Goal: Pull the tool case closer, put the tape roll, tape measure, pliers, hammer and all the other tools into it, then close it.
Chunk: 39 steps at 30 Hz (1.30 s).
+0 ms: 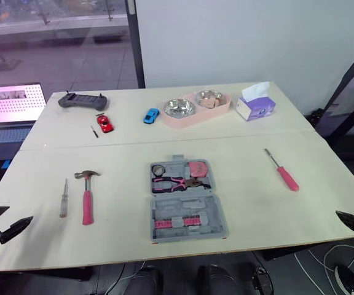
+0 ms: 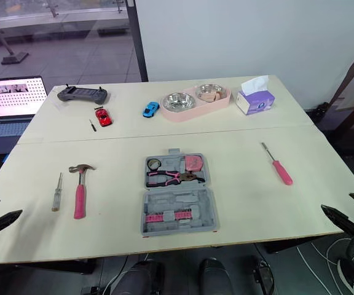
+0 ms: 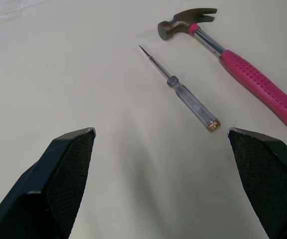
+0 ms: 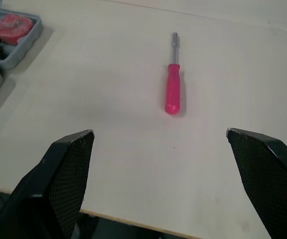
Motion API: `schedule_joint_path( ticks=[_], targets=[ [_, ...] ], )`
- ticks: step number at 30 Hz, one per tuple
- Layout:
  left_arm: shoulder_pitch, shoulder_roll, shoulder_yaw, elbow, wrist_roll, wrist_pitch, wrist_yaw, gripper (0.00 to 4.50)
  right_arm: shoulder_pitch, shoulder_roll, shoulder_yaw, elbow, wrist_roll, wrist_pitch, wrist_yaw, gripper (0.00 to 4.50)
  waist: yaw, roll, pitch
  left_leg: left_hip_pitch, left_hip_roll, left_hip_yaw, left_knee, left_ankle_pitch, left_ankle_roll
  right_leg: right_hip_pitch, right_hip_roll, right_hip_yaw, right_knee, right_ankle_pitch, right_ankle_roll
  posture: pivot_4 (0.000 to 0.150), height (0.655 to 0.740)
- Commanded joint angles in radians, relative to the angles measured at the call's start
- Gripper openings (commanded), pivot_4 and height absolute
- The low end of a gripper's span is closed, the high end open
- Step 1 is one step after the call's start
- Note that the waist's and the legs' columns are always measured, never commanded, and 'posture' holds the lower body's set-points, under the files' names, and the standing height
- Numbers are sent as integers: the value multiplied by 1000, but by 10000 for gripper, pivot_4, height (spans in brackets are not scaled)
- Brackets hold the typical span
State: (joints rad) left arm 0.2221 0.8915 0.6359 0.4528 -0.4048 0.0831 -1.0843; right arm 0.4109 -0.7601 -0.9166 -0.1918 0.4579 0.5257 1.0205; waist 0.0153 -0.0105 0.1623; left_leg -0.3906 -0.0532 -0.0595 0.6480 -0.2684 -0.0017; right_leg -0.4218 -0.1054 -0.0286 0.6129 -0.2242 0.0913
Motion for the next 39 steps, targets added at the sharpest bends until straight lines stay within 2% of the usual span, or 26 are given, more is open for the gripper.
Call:
schedule_joint_path(
  ticks=[1,5,9,14,15,21,24,25,26,27,29,34,39],
  targets=[
    [5,12,15,-42,-15,-3,-8,44601,-11,2,-13,-28,38,24,-46,45000,0,0,0,0,0,0,0,0,0,0,0,0,0,0,0,1500,7400],
    [18,3,34,-104,-26,7,12,44601,-3,-3,-3,-162,115,111,-78,45000,-2,1,0,0,0,0,0,0,0,0,-1,0,0,0,0,1500,7400],
    [24,-28,44,-212,-45,48,81,44601,-77,-33,31,-323,261,241,-148,45000,-5,1,0,0,0,0,0,0,0,-1,0,0,0,0,0,1500,7400],
    [34,-96,41,-321,-68,102,146,44601,-231,-49,176,-420,350,323,-259,45000,-2,0,0,-1,0,1,0,0,0,-1,-1,0,0,0,0,1500,7400],
    [42,-119,29,-348,-68,115,166,44601,-282,-53,245,-434,357,326,-270,45000,-2,-1,0,-1,0,1,0,0,0,-2,-1,-1,0,0,0,1500,7400],
    [51,-190,-34,-438,-1,152,302,44601,-467,-68,496,-413,363,303,-230,45000,-2,-3,2,-2,-1,0,0,0,0,0,-1,-2,0,0,0,1500,7400],
    [39,-234,-42,-476,-7,185,374,44601,-541,-81,603,-378,337,282,-181,45000,-23,1,4,-1,-23,-37,1,4,6,20,-26,-44,5,-10,10,1500,7400],
    [32,-259,-33,-492,-9,201,423,44601,-563,-92,632,-365,335,279,-153,45000,-29,5,5,-2,-35,-54,1,5,7,24,-29,-53,6,-16,16,1500,7400],
    [27,-275,-27,-504,-10,215,460,44601,-578,-100,651,-353,334,276,-134,45000,-23,4,4,0,-49,-74,3,7,6,21,-28,-51,9,-21,24,1500,7400],
    [27,-293,-21,-531,-36,247,479,44601,-587,-109,667,-344,329,265,-112,45000,-17,4,5,0,-49,-72,3,7,6,19,-25,-41,12,-22,25,1500,7400],
    [26,-317,-19,-573,-61,292,514,44601,-589,-121,688,-334,322,242,-75,45000,0,3,5,-1,-50,-70,0,7,5,19,-25,-36,14,-19,21,1500,7400],
    [16,-341,-45,-598,-39,363,604,44601,-604,-121,772,-337,297,194,-16,45000,23,3,5,-2,-50,-68,0,7,3,17,-28,-33,15,-20,20,1500,7400],
    [-79,-351,-69,-598,-66,493,689,44601,-634,-121,845,-332,260,141,33,45000,28,2,5,-1,-50,-64,1,6,1,17,-27,-29,15,-22,23,1500,7400]
  ],
)
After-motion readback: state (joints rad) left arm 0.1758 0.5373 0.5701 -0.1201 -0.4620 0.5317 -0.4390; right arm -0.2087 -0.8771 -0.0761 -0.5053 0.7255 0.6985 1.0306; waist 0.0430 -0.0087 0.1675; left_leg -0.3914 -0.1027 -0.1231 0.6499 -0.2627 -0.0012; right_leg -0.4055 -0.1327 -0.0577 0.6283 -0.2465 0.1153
